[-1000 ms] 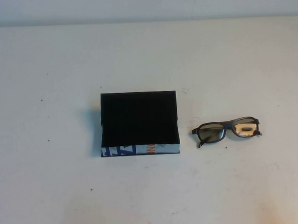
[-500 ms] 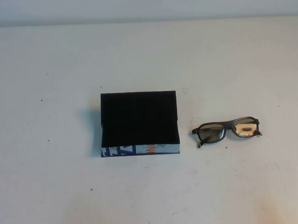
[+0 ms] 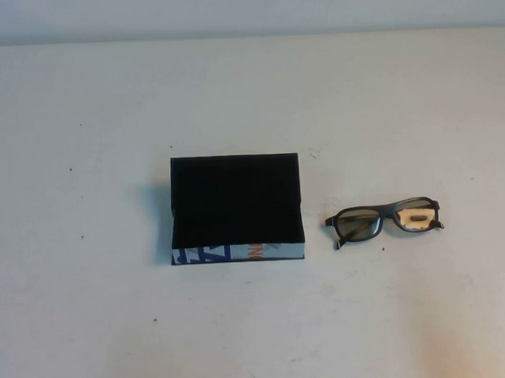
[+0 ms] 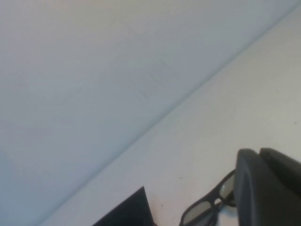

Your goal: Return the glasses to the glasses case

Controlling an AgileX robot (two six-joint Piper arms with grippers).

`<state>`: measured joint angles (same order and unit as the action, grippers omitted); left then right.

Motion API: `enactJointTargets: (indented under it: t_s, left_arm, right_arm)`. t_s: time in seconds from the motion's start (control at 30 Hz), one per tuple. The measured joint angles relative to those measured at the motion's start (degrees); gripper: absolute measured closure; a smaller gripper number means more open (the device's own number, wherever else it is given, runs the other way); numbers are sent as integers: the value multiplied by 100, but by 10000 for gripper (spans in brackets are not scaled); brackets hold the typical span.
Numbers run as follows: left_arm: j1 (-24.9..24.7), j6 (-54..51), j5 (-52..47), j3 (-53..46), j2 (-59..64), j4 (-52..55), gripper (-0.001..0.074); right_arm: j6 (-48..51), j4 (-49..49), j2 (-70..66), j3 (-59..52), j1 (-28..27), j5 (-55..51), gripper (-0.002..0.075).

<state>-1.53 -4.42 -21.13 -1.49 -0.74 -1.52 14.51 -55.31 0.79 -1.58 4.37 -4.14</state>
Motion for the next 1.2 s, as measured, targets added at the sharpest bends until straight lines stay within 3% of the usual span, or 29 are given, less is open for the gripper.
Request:
enactJointTargets:
  t_s: [0.2, 0.4, 0.77, 1.0, 1.2]
  left_arm:
    - [0, 0, 0, 0, 0, 0, 736]
    - [0, 0, 0, 0, 0, 0, 736]
    - [0, 0, 0, 0, 0, 0, 736]
    - [0, 0, 0, 0, 0, 0, 736]
    - [0, 0, 0, 0, 0, 0, 736]
  right_arm:
    - [0, -634, 0, 0, 0, 158, 737]
    - [0, -636, -580, 589, 0, -998, 737]
    - [204, 2465, -4726, 3672, 0, -4548, 737]
    - [741, 3338, -6240, 5065, 373, -5196, 737]
    - [2347, 3848, -7277, 6035, 1013, -5443, 737]
